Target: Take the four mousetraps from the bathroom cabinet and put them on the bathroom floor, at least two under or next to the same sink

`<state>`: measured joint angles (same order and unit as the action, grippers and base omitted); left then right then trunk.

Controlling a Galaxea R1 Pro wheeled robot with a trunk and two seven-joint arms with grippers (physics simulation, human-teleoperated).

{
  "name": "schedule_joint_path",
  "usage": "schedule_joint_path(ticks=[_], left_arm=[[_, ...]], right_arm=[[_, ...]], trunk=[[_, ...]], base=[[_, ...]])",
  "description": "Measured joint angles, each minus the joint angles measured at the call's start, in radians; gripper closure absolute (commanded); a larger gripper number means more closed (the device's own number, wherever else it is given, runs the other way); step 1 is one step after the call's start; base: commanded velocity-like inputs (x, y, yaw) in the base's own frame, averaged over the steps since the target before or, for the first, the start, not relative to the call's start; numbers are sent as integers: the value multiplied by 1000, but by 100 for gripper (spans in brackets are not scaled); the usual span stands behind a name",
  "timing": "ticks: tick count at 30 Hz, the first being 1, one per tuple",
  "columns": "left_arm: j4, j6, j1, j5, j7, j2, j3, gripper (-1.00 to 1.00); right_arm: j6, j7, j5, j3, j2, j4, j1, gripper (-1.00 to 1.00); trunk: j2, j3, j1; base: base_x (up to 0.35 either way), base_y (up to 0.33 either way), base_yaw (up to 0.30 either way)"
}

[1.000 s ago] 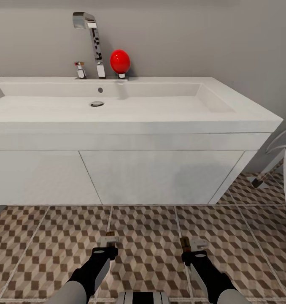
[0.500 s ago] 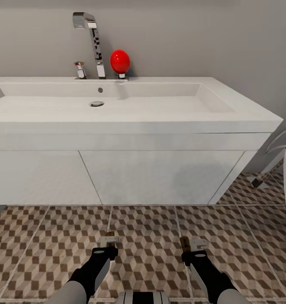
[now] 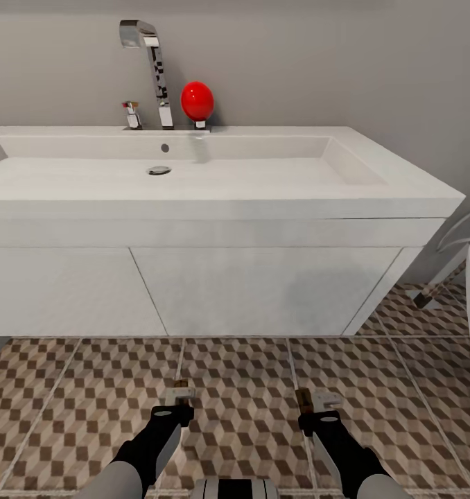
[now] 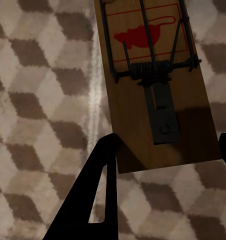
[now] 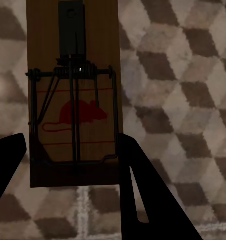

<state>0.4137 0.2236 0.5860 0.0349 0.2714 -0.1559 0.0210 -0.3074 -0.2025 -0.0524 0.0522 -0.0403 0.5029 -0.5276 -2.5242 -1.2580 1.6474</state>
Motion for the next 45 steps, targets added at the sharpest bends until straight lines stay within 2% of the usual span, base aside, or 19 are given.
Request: schedule_joint_path(ticks=[9, 24, 45], left_arm=[[0, -1, 0, 0, 0, 0, 0, 100], [0, -1, 0, -1, 0, 0, 8, 100], [-10, -4, 0, 2, -5, 3, 4, 100]], right_arm=[[1, 0, 0, 0, 0, 0, 0, 100], [2, 0, -3, 2, 0, 6, 0, 100], [13, 4, 7, 1, 4, -28, -11, 100]], trunk=[[0, 0, 0], [0, 0, 0], [0, 0, 0]], base=[[12, 0, 0], [236, 0, 0], [13, 0, 0]])
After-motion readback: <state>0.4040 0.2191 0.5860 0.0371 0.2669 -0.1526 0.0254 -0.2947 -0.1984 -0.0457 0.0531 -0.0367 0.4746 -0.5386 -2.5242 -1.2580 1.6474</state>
